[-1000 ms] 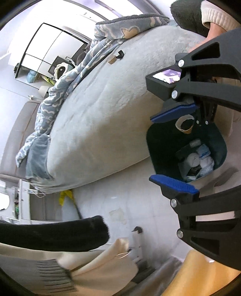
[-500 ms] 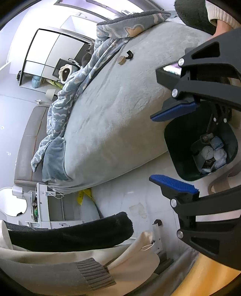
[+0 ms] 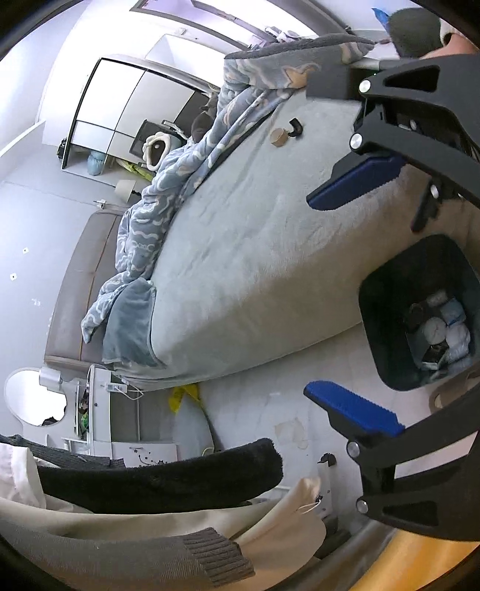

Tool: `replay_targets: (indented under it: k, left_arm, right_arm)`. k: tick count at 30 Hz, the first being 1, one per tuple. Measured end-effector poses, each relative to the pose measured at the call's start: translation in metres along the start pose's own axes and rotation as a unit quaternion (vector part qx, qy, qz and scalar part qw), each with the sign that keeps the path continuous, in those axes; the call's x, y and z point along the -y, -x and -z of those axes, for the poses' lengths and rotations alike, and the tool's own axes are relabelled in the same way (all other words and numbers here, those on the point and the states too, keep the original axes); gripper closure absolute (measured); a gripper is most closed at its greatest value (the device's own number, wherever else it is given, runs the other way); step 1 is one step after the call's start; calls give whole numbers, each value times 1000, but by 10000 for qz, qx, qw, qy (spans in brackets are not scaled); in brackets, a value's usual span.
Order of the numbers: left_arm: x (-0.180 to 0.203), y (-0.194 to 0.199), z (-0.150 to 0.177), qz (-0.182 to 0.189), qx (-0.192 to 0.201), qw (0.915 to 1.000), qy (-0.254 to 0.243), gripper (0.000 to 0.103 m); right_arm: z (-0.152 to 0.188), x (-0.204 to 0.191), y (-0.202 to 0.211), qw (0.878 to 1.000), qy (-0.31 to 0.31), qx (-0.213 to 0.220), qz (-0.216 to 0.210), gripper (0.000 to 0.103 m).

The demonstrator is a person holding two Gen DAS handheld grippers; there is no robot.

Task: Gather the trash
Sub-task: 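Move both open tools back over the bed toward the remaining items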

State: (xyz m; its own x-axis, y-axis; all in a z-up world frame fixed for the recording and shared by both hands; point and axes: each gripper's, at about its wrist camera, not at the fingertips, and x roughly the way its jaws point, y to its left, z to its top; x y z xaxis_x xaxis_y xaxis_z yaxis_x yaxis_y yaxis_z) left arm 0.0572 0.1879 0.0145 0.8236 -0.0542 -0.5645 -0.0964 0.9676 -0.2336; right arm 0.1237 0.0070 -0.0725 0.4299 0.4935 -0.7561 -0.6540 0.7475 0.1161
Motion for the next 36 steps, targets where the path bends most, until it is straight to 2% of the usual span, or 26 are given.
replay_targets:
  k: [3,8,15,19,24,28,32,36]
  left_arm:
    - [9,-5,-3,32,-4,10000,-6,7]
    - [34,-14,-7,295,-11,9994,-198,5]
    - [75,-28,-11,541,48,9966,-623,5]
    - [94,-39,-14,686,127,9939,-857,5]
    - [104,-65,-14,867,-18,9935,-739,5]
    - [112,-84,-14,801,-119,9924,-932,5]
    - [120,-99,-16,952,-196,9909,-932,5]
    - [133,-114,-17,1071,-232,9887,-1027,5]
  right_arm:
    - [-5,22,18,9994,-120,216,226,3]
    - [-10,59,43,9973,-323,477,459,3]
    - [-7,104,62,9941,-499,539,803,3]
    - [2,140,69,9915,-882,558,782,3]
    - [8,176,76,9863,-1257,661,835,3]
    - [4,192,80,9860,-1239,682,885,3]
    - [1,211,82,9840,-1220,758,1055,3]
    - [8,232,83,9773,-1569,849,1146,3]
